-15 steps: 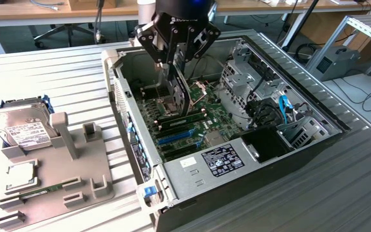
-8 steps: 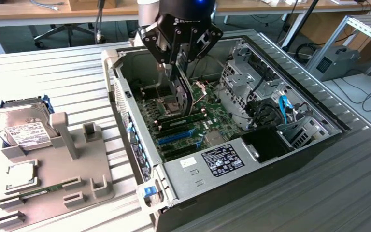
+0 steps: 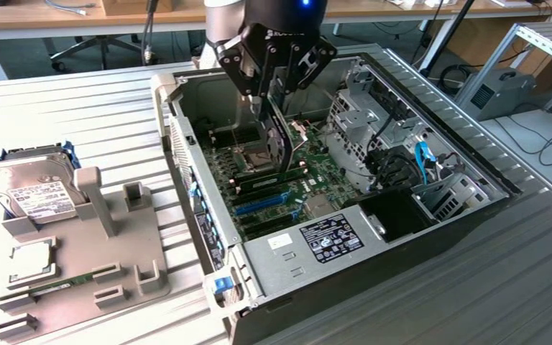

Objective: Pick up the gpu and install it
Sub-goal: 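Pick up the gpu and move the gpu toward the slot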

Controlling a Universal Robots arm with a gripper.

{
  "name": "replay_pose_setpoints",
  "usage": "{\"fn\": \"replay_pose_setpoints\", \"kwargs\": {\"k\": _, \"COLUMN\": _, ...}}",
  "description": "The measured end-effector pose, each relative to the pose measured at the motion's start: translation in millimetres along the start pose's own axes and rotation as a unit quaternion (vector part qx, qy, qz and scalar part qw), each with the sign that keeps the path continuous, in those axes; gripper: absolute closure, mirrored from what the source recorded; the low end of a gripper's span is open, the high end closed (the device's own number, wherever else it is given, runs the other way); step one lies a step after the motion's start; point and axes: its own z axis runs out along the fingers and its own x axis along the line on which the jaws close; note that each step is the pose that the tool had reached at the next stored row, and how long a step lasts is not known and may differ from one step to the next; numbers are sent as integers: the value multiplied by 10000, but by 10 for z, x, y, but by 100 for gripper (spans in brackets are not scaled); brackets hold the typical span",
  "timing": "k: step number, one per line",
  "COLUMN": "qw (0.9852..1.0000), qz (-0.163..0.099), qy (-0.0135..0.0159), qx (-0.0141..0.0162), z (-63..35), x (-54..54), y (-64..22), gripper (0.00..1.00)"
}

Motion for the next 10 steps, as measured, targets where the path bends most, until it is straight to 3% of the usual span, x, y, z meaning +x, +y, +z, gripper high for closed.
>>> {"fn": "replay_pose_setpoints", "kwargs": {"k": 10, "qw": 10000, "qz": 0, "qy": 0, "qx": 0, "z": 29, "x": -72, "y": 5, "gripper": 74}}
